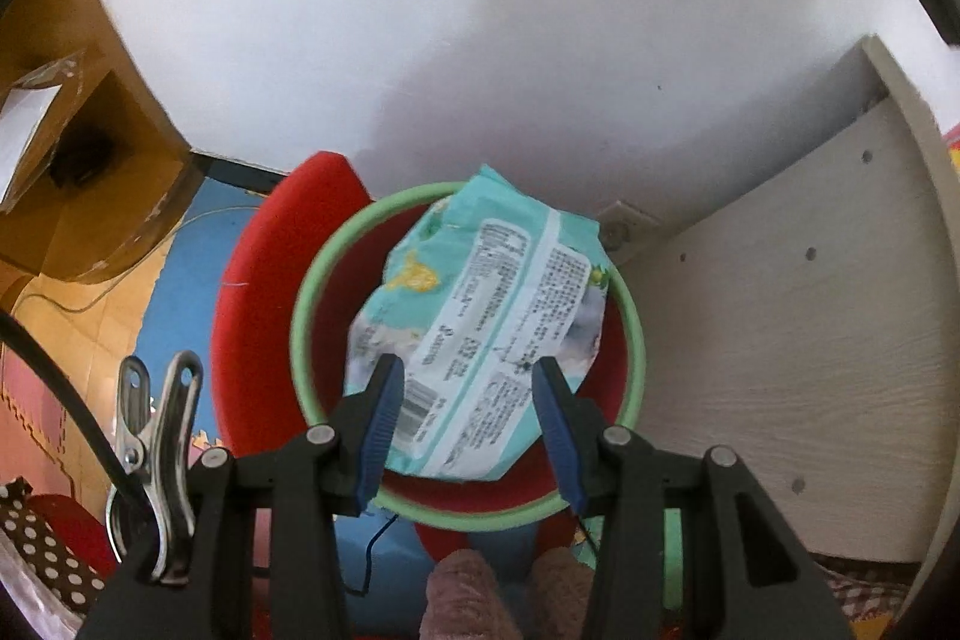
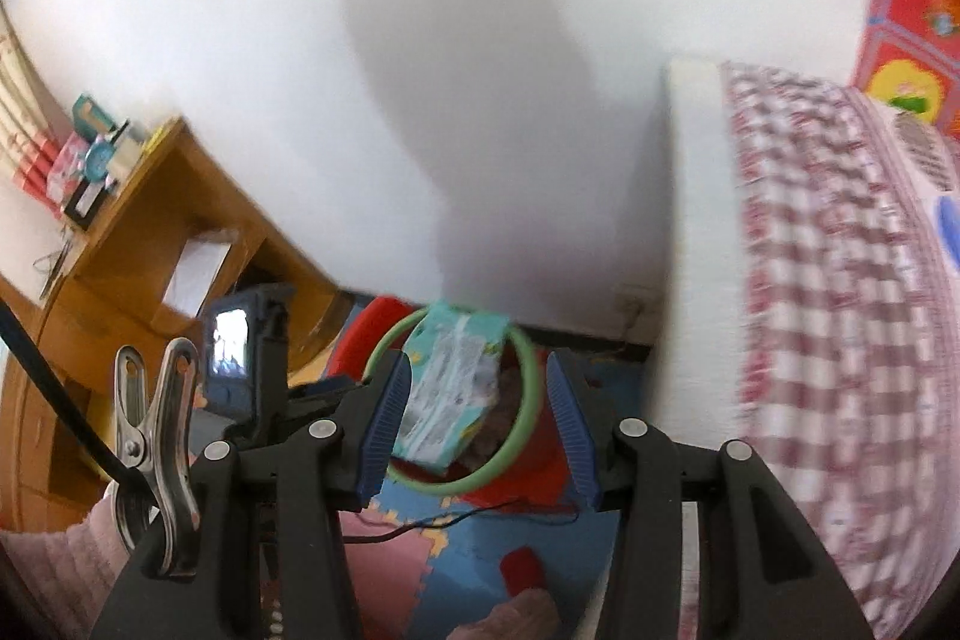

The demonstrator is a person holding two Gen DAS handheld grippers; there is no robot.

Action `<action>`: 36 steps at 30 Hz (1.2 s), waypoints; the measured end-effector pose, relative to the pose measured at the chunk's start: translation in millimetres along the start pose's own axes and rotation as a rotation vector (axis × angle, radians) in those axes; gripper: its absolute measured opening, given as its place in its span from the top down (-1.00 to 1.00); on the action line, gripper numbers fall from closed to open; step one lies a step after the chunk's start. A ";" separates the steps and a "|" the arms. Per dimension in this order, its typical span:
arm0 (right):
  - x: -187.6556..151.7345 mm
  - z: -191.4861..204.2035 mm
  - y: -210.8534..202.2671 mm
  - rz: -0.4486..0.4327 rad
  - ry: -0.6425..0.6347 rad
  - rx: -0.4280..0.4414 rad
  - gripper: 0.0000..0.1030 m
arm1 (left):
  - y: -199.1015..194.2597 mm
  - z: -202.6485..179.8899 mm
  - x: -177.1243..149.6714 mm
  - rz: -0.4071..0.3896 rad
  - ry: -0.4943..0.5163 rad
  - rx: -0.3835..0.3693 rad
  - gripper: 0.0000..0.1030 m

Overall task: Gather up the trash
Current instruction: 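Move both open tools back toward the clutter on the bed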

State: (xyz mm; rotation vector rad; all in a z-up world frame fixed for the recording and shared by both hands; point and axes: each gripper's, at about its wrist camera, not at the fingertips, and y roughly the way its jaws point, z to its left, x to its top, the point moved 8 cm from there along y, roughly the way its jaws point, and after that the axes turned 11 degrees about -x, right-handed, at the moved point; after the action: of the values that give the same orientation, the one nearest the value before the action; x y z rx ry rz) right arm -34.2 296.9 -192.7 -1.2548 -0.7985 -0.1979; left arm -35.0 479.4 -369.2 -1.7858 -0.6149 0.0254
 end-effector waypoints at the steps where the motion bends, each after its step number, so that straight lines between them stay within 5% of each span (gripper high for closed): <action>1: 1.5 -5.1 -2.0 -0.011 0.006 -0.007 0.06 | 8.6 -3.0 0.6 0.009 0.010 0.002 0.09; 11: 18.9 -72.1 -15.0 -0.092 0.095 -0.107 0.06 | 108.2 -3.6 9.0 0.103 -0.026 0.012 0.09; 20: 17.2 -97.2 -10.6 -0.083 0.146 -0.127 0.06 | 195.1 28.7 -16.3 0.268 -0.070 0.120 0.09; 30: 20.6 -115.0 -8.2 -0.079 0.157 -0.167 0.06 | 245.6 33.5 -22.7 0.370 -0.061 0.185 0.09; 36: 17.7 -118.8 -11.5 -0.073 0.162 -0.174 0.06 | 238.9 21.4 -18.8 0.353 -0.057 0.212 0.09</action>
State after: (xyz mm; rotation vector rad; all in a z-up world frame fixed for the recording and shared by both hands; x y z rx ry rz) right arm 23.2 191.2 -183.0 -1.3550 -0.6980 -0.4305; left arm 35.3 449.2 -597.3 -1.6701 -0.3167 0.3708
